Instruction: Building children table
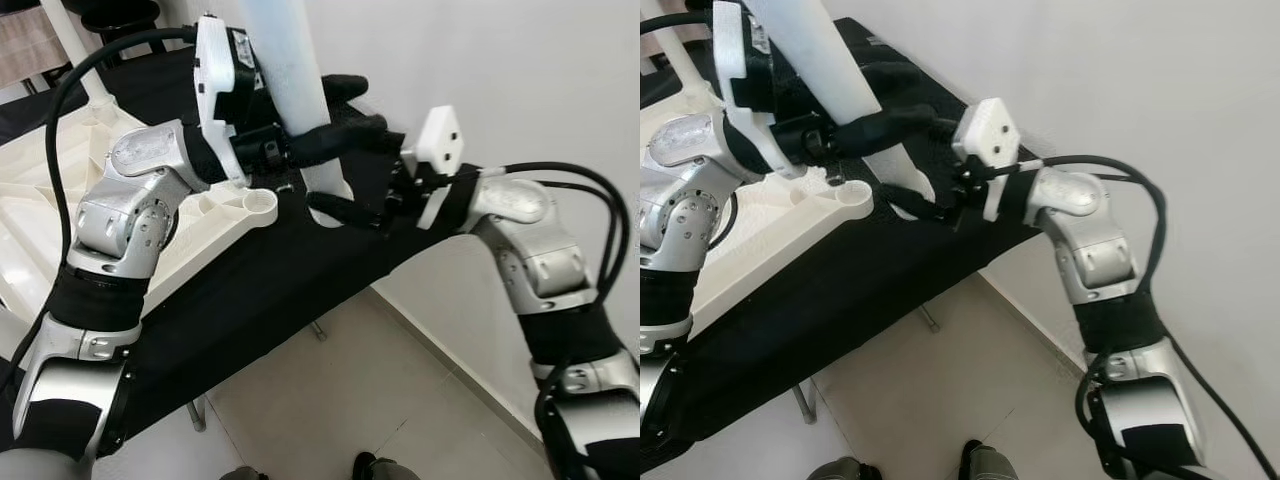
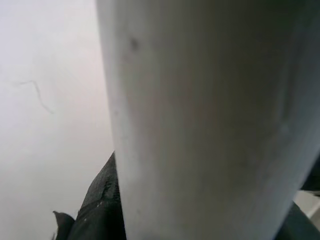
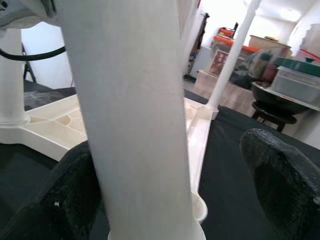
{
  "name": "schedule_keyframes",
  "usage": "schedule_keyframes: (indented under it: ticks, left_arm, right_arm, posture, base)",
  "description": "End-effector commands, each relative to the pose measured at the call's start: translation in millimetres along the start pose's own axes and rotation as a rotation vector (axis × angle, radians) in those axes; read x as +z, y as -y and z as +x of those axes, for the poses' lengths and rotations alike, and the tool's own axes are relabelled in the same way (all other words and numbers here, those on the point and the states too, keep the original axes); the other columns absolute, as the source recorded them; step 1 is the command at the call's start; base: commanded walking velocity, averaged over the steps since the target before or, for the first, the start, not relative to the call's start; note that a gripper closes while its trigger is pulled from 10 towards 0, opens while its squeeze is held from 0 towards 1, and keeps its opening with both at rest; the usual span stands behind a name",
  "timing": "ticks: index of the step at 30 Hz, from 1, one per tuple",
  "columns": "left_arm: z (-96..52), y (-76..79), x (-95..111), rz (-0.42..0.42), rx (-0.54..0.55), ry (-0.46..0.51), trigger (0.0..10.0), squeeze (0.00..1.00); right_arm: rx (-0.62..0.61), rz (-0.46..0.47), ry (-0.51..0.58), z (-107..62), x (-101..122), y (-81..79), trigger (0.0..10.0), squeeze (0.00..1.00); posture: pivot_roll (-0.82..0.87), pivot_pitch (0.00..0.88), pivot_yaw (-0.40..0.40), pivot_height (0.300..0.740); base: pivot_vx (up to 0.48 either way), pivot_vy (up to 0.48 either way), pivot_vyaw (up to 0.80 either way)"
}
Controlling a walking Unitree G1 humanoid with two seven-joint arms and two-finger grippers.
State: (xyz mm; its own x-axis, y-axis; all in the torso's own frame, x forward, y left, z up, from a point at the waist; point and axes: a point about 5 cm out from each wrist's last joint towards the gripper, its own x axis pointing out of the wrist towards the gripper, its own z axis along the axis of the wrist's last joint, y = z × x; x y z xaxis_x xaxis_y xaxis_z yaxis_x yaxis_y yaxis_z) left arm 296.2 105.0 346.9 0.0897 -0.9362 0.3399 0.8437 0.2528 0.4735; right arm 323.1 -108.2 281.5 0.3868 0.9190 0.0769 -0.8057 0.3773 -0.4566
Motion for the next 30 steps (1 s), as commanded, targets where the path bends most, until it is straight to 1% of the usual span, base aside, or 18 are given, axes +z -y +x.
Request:
schedule_keyframes:
  ticks: [1, 3, 5, 6, 9, 10, 12, 13, 14, 15, 17, 18, 29, 30]
  left_arm:
    - [5.4, 4.6, 11, -0.002, -0.091, 0.034, 10.0, 0.0]
    - [5.4, 4.6, 11, -0.002, -0.091, 0.034, 10.0, 0.0]
    - [7.3, 8.0, 10, -0.02, -0.139, 0.034, 10.0, 0.0]
    - [7.3, 8.0, 10, -0.02, -0.139, 0.034, 10.0, 0.0]
    - [11.1, 11.9, 3, -0.022, -0.178, 0.009, 10.0, 0.0]
    - [11.1, 11.9, 3, -0.022, -0.178, 0.009, 10.0, 0.0]
    - [12.8, 13.5, 0, -0.027, -0.194, 0.003, 10.0, 0.0]
    - [13.8, 15.3, -2, -0.029, -0.208, -0.003, 10.0, 0.0]
    - [13.8, 15.3, -2, -0.029, -0.208, -0.003, 10.0, 0.0]
    - [14.5, 16.7, -4, -0.03, -0.217, -0.009, 10.0, 0.0]
    - [15.1, 18.1, -5, -0.032, -0.226, -0.014, 10.0, 0.0]
    - [16.1, 19.8, -7, -0.041, -0.239, -0.017, 10.0, 0.0]
    - [18.0, 17.8, -5, -0.047, -0.242, 0.001, 10.0, 0.0]
    - [20.0, 17.2, -4, -0.044, -0.241, 0.012, 10.0, 0.0]
  right_arm:
    - [0.007, 0.022, 0.015, 12.3, 1, -3.4, 10.0, 0.0]
    - [0.007, 0.022, 0.015, 12.3, 1, -3.4, 10.0, 0.0]
    - [0.02, 0.034, 0.037, 20.7, 2, -7.7, 10.0, 0.0]
    - [0.02, 0.034, 0.037, 20.7, 2, -7.7, 10.0, 0.0]
    - [0.052, 0.032, 0.046, 33.5, 4, -16.1, 10.0, 0.0]
    - [0.052, 0.032, 0.046, 33.5, 4, -16.1, 10.0, 0.0]
    - [0.055, 0.032, 0.046, 38.8, 5, -17.4, 10.0, 0.0]
    - [0.05, 0.034, 0.043, 41.6, 5, -17.2, 7.1, 0.0]
    - [0.05, 0.034, 0.043, 41.6, 5, -17.2, 7.1, 0.0]
    - [0.045, 0.035, 0.04, 43.3, 5, -16.9, 2.4, 0.0]
    - [0.041, 0.037, 0.038, 44.7, 6, -16.6, 2.4, 0.0]
    - [0.038, 0.042, 0.027, 46.8, 5, -16.9, 0.0, 0.0]
    - [0.031, 0.06, -0.001, 50.1, 1, -20.4, 0.0, 0.0]
    - [0.021, 0.07, -0.005, 50.7, -1, -21.2, 0.0, 0.0]
  posture:
    - [0.03, 0.127, -0.034, 0.74]
    - [0.03, 0.127, -0.034, 0.74]
    - [0.03, 0.124, -0.032, 0.74]
    - [0.03, 0.124, -0.032, 0.74]
    - [0.03, 0.12, -0.03, 0.74]
    - [0.03, 0.12, -0.03, 0.74]
    - [0.02, 0.119, -0.031, 0.74]
    - [0.02, 0.118, -0.031, 0.74]
    - [0.02, 0.118, -0.031, 0.74]
    - [0.02, 0.118, -0.03, 0.74]
    - [0.02, 0.118, -0.03, 0.74]
    - [0.02, 0.119, -0.029, 0.74]
    - [0.01, 0.12, -0.029, 0.74]
    - [0.01, 0.119, -0.034, 0.74]
  base:
    - [0.0, 0.0, 0.0]
    - [0.0, 0.0, 0.0]
    - [0.0, 0.0, 0.0]
    - [0.0, 0.0, 0.0]
    - [0.0, 0.0, 0.0]
    - [0.0, 0.0, 0.0]
    - [0.0, 0.0, 0.0]
    - [0.0, 0.0, 0.0]
    - [0.0, 0.0, 0.0]
    - [0.0, 0.0, 0.0]
    - [0.0, 0.0, 0.0]
    - [0.0, 0.0, 0.0]
    - [0.0, 0.0, 0.0]
    - [0.0, 0.0, 0.0]
